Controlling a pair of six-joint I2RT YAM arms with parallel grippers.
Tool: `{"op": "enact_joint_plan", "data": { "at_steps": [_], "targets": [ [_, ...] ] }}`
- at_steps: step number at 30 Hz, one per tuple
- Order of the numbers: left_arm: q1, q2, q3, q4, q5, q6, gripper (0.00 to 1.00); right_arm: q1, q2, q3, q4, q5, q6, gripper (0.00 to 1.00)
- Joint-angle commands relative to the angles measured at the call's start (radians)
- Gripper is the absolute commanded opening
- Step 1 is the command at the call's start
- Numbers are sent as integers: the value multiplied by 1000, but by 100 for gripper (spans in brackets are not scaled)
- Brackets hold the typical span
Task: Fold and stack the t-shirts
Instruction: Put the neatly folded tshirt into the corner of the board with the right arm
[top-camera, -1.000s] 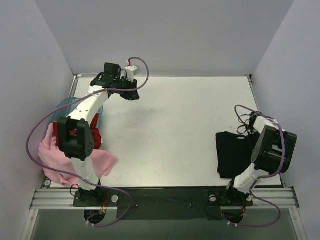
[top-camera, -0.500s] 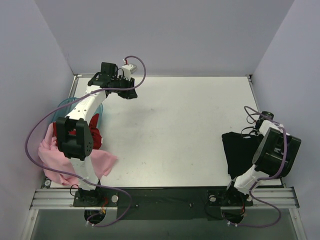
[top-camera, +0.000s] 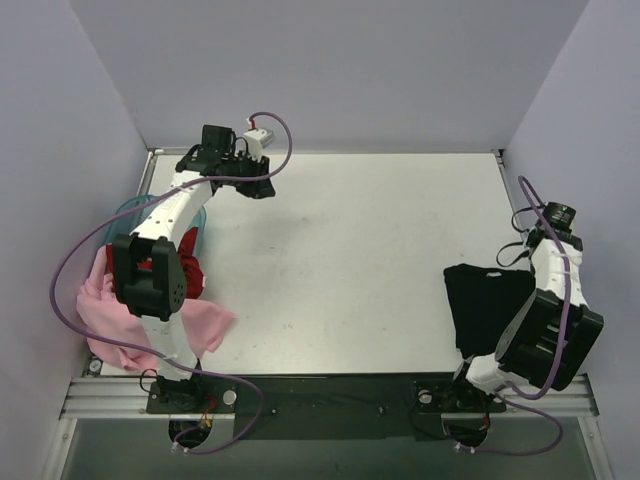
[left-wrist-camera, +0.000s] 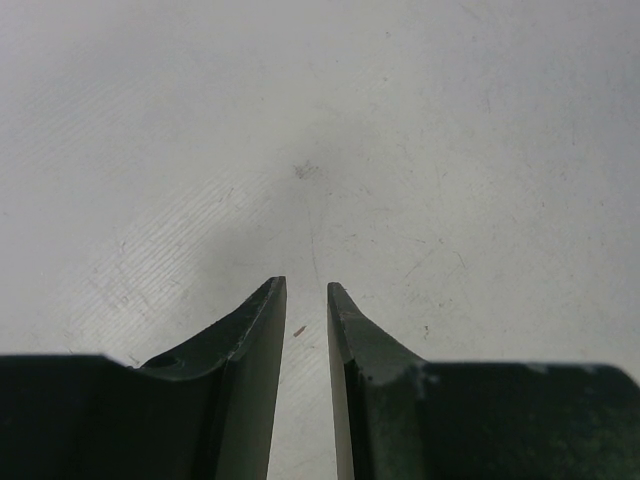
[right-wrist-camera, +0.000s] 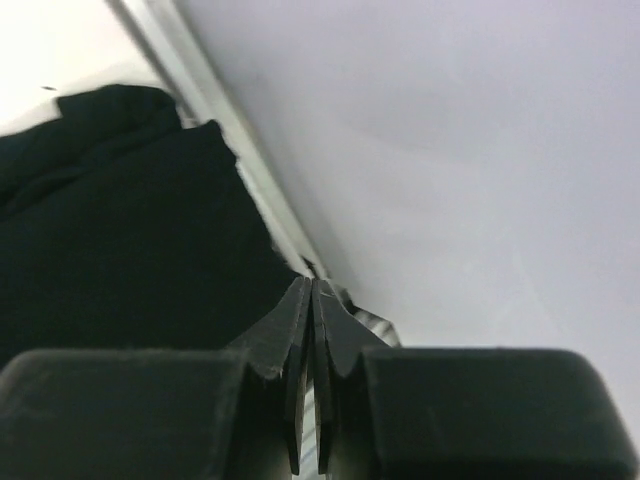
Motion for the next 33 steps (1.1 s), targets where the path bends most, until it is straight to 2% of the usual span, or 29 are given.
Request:
{"op": "enact_joint_plan", "data": {
  "at_steps": [1, 6, 11, 16, 17, 18, 19, 20, 21, 22, 24, 25, 27, 28, 30, 31, 32, 33],
  "targets": [
    [11, -39, -12, 12, 18, 13, 34, -25, 46, 7, -78, -167, 61, 0],
    [33, -79, -21, -2, 48, 24, 34, -19, 230, 148, -122, -232, 104, 0],
    [73, -162, -53, -78, 103, 79, 36, -22, 422, 232, -119, -126, 116, 0],
    [94, -283, -125, -192, 101, 214, 39, -24, 414, 260, -113, -81, 159, 0],
    [102, -320, -132, -207, 101, 229, 40, -18, 401, 271, -106, -77, 166, 3],
    [106, -350, -147, -230, 100, 248, 41, -6, 367, 278, -105, -71, 173, 7],
    [116, -366, -155, -242, 100, 256, 43, 2, 352, 292, -101, -52, 177, 17],
    [117, -401, -176, -255, 92, 268, 44, 22, 306, 297, -102, -45, 180, 22],
    [126, -423, -190, -259, 88, 271, 47, 34, 278, 304, -99, -26, 192, 37],
    [128, -458, -216, -261, 75, 270, 49, 57, 225, 303, -98, -28, 199, 41],
    [139, -527, -274, -238, 27, 238, 54, 108, 105, 271, -60, -38, 209, 58],
    [143, -548, -305, -218, -7, 205, 71, 126, 66, 221, -17, -51, 211, 97],
    [146, -627, -403, -142, -141, 91, 74, 188, -67, 121, 72, -121, 209, 99],
    [145, -680, -481, -70, -250, 64, 74, 227, -163, 73, 112, -155, 213, 99],
    [145, -751, -586, 8, -415, -3, 75, 270, -298, -45, 222, -290, 246, 100],
    [143, -780, -630, 45, -457, -40, 75, 283, -348, -130, 308, -428, 271, 100],
    [142, -817, -688, 91, -532, -54, 75, 309, -416, -174, 360, -504, 281, 100],
    [142, -838, -720, 107, -538, -71, 75, 324, -458, -265, 457, -614, 307, 100]
  ]
}}
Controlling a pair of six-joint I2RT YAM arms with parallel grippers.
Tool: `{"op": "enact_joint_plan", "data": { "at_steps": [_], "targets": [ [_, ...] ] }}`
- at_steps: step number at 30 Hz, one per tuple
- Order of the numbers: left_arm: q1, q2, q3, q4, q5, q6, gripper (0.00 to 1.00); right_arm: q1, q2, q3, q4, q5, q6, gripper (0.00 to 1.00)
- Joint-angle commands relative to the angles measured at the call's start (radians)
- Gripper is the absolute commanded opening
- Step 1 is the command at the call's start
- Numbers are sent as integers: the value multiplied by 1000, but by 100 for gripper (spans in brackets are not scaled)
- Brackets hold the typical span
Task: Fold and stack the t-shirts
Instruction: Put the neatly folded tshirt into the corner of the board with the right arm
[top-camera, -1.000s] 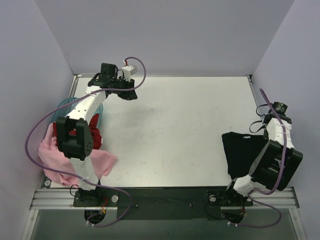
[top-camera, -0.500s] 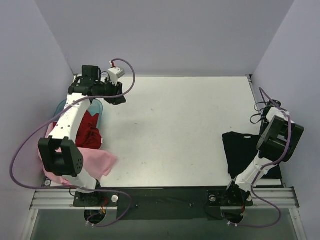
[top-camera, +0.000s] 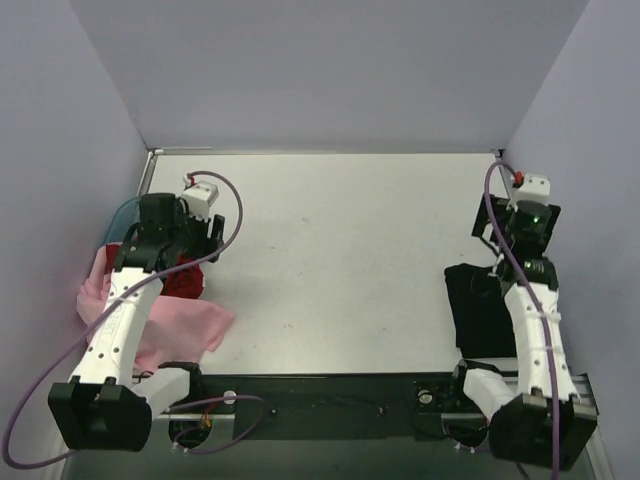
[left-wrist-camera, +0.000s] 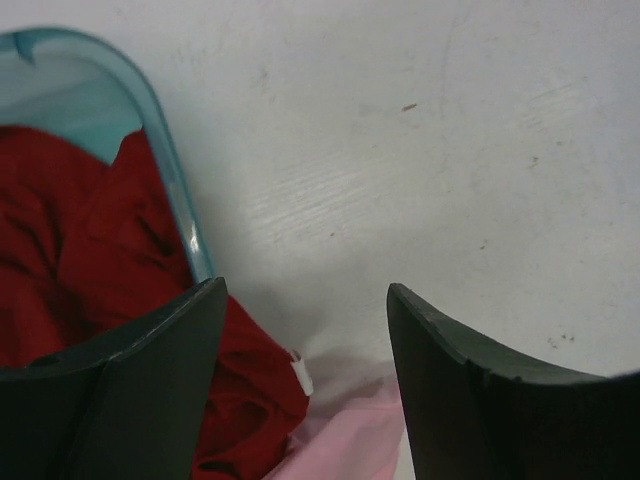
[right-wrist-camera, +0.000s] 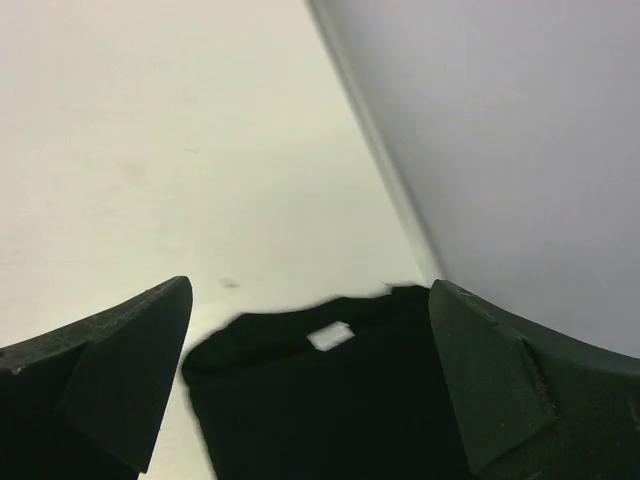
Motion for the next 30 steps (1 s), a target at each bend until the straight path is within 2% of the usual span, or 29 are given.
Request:
{"op": "enact_joint_plan", "data": {
  "at_steps": [1, 3, 5, 11, 18, 30],
  "targets": [
    [4, -117, -168, 219, -342, -150, 75, 83, -189, -266, 290, -393, 86, 100],
    [4, -152, -236, 267, -402, -221, 77, 149, -269, -395, 398, -439, 152, 100],
    [2, -192, -300, 308, -401, -282, 77, 206, -327, -526, 477, -413, 198, 100],
    [4, -350, -546, 494, -350, -310, 75, 320, -459, -725, 518, -333, 255, 100],
    [34, -369, -687, 626, -376, -276, 75, 346, -548, -777, 490, -286, 209, 100],
    [51, -389, -764, 706, -356, -310, 72, 346, -555, -796, 475, -252, 175, 100]
  ]
}}
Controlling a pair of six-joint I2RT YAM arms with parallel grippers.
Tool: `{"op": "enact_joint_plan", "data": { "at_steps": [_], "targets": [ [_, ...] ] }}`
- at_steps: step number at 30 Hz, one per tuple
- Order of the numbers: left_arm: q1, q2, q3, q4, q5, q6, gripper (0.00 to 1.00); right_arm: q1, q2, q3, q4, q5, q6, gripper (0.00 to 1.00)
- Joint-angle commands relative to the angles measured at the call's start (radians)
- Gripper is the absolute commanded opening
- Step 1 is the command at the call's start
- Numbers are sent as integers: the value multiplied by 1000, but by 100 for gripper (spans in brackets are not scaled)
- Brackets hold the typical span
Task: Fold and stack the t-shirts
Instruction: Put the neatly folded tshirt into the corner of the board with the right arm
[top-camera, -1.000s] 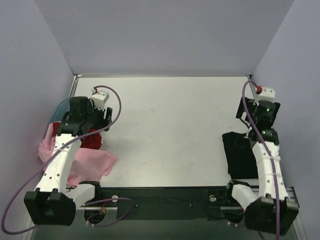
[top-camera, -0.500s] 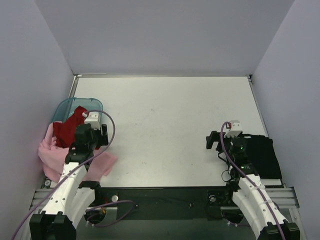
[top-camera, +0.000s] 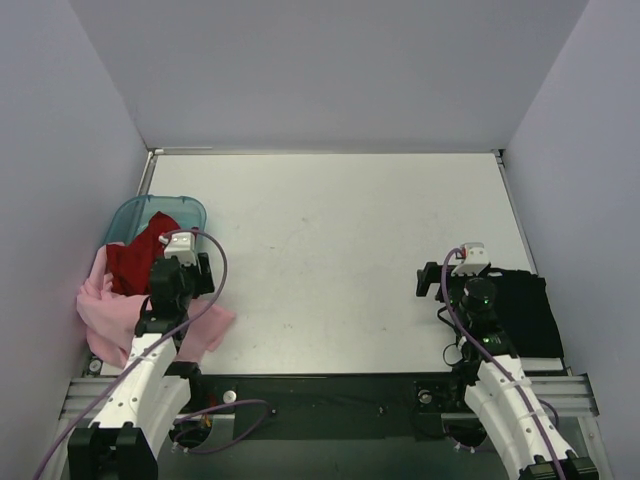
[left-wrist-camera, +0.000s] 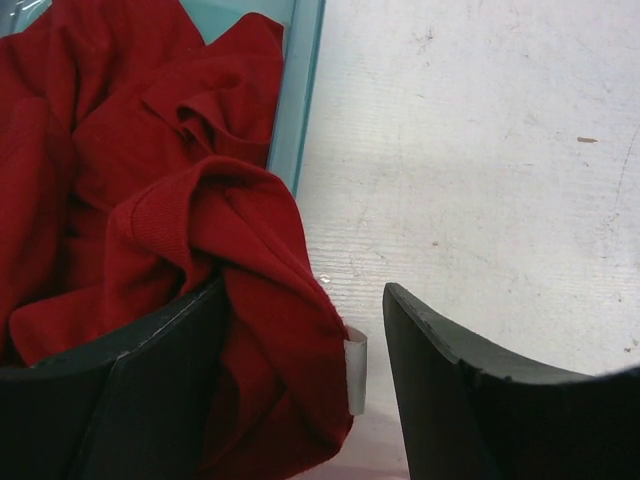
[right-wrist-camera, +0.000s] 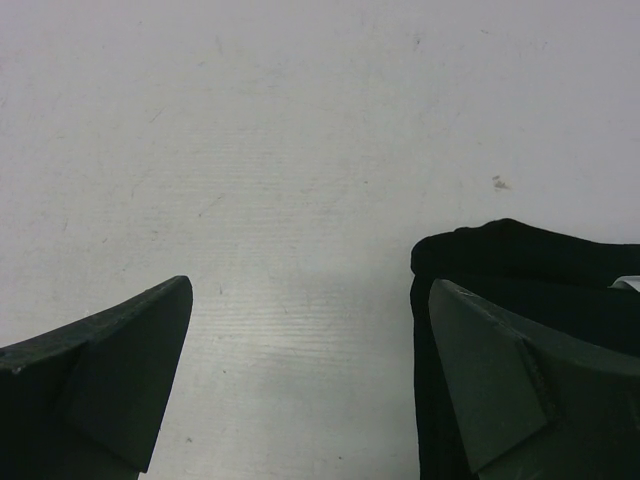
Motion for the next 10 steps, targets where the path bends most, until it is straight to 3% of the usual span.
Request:
{"op": "enact_joint_plan", "data": {
  "at_steps": [1, 10],
  "targets": [
    [7, -11, -8, 79, 8, -27, 72, 7, 2, -7, 51, 22, -17, 100],
    [7, -11, -23, 95, -7, -53, 72, 7, 5, -15, 66, 34, -15, 100]
  ]
}}
